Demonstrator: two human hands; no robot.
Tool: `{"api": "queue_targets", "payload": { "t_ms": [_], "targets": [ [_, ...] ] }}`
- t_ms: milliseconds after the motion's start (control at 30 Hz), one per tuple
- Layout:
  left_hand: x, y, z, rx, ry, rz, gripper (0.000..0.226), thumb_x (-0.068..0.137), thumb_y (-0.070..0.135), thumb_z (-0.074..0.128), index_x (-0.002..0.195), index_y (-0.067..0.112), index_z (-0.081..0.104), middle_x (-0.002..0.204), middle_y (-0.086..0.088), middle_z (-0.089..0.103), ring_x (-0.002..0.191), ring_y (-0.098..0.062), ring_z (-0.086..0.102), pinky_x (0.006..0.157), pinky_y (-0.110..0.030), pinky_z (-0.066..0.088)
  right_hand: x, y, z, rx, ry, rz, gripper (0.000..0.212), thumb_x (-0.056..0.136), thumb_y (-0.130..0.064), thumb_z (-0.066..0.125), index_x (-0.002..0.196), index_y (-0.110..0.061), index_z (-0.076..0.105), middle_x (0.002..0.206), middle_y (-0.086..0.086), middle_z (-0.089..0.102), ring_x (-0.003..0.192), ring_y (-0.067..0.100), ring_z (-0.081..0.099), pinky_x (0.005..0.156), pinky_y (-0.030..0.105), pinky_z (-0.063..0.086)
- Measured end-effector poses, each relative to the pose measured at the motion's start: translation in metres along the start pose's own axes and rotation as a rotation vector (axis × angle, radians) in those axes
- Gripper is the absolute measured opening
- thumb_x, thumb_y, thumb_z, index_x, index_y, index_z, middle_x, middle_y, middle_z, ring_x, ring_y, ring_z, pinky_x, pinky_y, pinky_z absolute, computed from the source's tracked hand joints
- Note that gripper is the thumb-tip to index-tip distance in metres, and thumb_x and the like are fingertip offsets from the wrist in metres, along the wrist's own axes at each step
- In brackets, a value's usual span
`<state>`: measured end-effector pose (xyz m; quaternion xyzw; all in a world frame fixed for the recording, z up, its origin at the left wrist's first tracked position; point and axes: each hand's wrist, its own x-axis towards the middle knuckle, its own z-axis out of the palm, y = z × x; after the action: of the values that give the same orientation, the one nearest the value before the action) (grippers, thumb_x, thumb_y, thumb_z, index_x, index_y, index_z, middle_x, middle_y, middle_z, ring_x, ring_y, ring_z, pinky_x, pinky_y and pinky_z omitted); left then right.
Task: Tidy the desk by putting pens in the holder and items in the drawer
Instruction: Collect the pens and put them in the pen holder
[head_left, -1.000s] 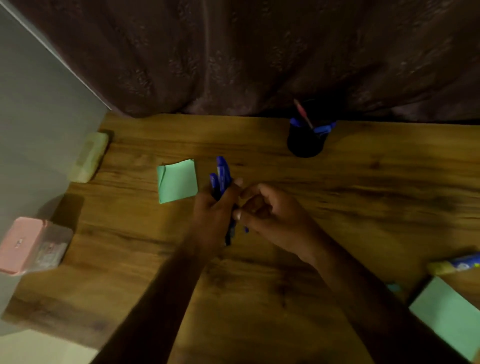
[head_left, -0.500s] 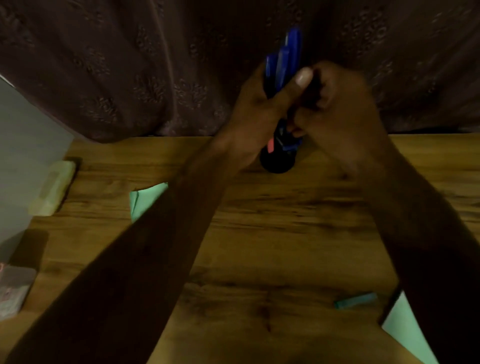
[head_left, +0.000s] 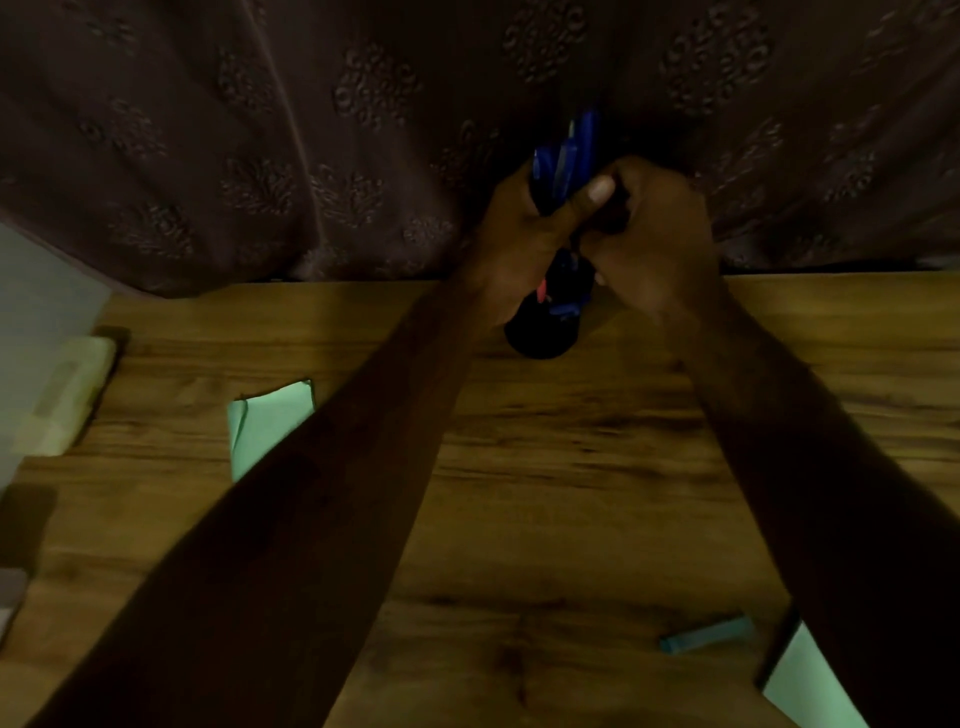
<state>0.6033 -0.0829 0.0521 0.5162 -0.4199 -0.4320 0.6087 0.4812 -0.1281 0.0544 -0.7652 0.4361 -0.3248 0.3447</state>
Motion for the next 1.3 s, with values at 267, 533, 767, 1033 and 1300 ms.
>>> {"api": "queue_targets", "payload": {
  "t_ms": [267,533,767,1033,1300],
  "targets": [
    [0.002,-0.008,-0.003,0.157,0.064,-0.025,0.031,0.08,-0.003,0.077,0.107,0.0,0.062,0.095,-0.009,0.068,0.087,-0.014,0.068,0.075,-0.028,0.058,-0.001,0.01,0.003,-0.097,-0.026,0.051,0.031,0.086,-0.019,0.063,0.115,-0.031,0.062,0.095,-0.005,0.069,0.083,0.016,0.068,0.071,0.038,0.06],
    [-0.002,-0.004,-0.003,0.28,0.076,0.025,0.043,0.073,-0.001,0.081,0.112,-0.001,0.061,0.103,-0.016,0.064,0.094,-0.02,0.064,0.081,-0.032,0.057,-0.006,0.016,0.001,-0.193,-0.031,0.069,0.033,0.088,-0.028,0.068,0.121,-0.03,0.064,0.104,-0.004,0.071,0.094,0.019,0.067,0.07,0.028,0.046],
    [0.004,-0.007,-0.003,0.537,-0.031,0.114,0.024,0.083,0.008,0.07,0.105,0.018,0.068,0.101,-0.005,0.068,0.098,-0.016,0.066,0.09,-0.038,0.057,-0.011,0.017,-0.004,-0.2,-0.036,0.098,0.011,0.092,-0.029,0.061,0.103,-0.028,0.064,0.082,-0.008,0.064,0.071,0.013,0.06,0.059,0.027,0.045],
    [-0.015,-0.014,-0.009,1.319,-0.082,0.226,0.043,0.101,0.049,0.034,0.111,0.016,0.06,0.11,-0.005,0.059,0.108,-0.025,0.055,0.093,-0.044,0.044,-0.027,0.017,-0.002,-0.03,-0.059,0.146,0.029,0.084,-0.015,0.063,0.108,-0.031,0.066,0.089,-0.009,0.072,0.068,0.012,0.072,0.061,0.041,0.063],
    [-0.025,-0.011,-0.012,1.494,-0.108,0.169,0.052,0.103,0.052,0.024,0.149,0.029,0.033,0.152,0.001,0.036,0.141,-0.026,0.03,0.109,-0.049,0.025,-0.04,0.012,-0.005,-0.007,-0.085,0.136,0.038,0.085,-0.019,0.06,0.119,-0.037,0.063,0.108,-0.017,0.068,0.088,0.014,0.071,0.077,0.042,0.062]
  ]
}}
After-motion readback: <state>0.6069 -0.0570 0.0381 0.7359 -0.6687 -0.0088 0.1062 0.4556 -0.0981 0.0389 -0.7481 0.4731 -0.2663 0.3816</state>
